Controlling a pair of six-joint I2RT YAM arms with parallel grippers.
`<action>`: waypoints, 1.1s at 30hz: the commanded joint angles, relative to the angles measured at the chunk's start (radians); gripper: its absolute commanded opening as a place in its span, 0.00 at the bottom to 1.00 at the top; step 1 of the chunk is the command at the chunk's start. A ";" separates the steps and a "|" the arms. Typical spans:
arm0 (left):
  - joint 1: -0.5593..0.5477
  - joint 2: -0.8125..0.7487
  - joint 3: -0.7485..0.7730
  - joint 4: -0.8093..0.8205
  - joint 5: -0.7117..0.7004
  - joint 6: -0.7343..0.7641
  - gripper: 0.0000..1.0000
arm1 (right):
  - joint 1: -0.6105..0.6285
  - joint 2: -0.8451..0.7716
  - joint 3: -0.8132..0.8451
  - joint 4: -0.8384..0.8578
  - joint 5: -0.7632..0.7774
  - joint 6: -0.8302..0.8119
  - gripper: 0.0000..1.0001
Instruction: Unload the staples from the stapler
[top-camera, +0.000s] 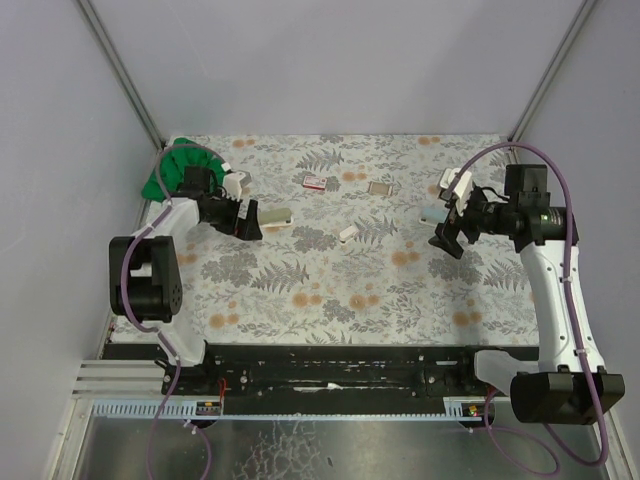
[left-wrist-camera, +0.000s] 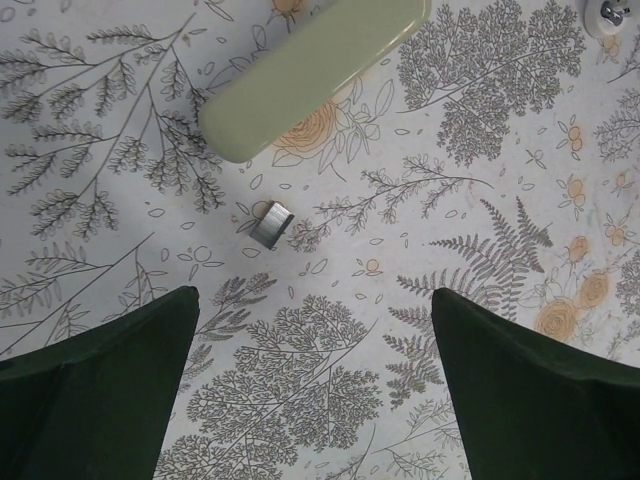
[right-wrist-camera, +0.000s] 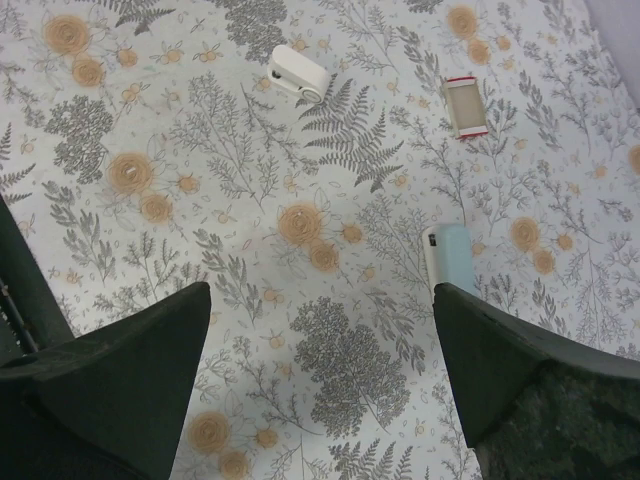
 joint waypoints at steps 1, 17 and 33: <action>-0.004 -0.037 0.008 0.066 -0.043 -0.011 1.00 | 0.003 -0.036 -0.053 0.151 -0.014 0.110 0.99; -0.044 0.027 0.028 0.115 -0.130 -0.101 1.00 | 0.003 -0.230 -0.369 0.616 0.121 0.503 0.99; -0.140 0.128 0.046 0.136 -0.346 -0.180 0.86 | 0.002 -0.218 -0.393 0.603 0.103 0.482 0.99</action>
